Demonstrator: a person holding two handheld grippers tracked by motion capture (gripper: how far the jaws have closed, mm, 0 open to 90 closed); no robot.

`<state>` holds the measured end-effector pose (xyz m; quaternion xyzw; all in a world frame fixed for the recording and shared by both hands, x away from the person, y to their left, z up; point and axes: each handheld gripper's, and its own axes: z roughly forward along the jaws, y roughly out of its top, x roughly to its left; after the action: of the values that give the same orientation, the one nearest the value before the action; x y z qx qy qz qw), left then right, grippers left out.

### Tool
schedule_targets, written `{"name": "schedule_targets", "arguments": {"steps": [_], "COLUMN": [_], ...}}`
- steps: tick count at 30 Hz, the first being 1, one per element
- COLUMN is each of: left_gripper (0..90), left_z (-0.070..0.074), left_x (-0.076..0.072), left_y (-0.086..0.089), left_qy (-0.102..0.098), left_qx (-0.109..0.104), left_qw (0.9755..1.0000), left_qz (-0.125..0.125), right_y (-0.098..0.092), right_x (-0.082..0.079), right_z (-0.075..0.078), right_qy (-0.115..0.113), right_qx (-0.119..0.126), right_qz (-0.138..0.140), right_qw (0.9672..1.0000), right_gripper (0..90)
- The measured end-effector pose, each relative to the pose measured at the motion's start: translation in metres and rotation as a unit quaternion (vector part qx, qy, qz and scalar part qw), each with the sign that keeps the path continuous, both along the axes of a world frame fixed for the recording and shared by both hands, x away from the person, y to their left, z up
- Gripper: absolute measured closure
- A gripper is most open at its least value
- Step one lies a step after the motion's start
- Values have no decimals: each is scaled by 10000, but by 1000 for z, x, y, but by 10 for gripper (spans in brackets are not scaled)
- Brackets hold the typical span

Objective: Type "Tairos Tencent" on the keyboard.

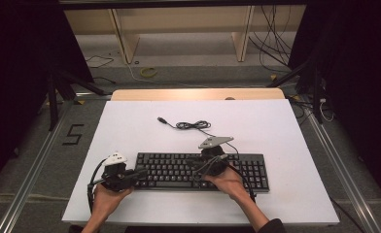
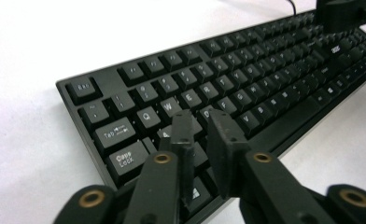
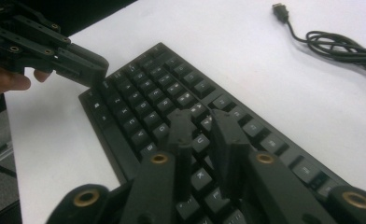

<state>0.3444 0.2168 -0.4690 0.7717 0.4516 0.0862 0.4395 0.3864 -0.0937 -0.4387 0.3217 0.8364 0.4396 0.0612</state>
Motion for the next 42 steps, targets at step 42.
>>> {"name": "schedule_targets", "arguments": {"steps": [42], "left_gripper": [890], "left_z": [-8], "left_x": [8], "left_y": [4], "left_qy": [304], "left_qx": [295], "left_qw": [9991], "left_qz": [-50], "right_y": [66], "right_x": [21], "right_z": [-28], "right_qy": [276], "right_qx": [-624], "right_qz": [157], "right_qw": [9975], "right_gripper": [900]}}
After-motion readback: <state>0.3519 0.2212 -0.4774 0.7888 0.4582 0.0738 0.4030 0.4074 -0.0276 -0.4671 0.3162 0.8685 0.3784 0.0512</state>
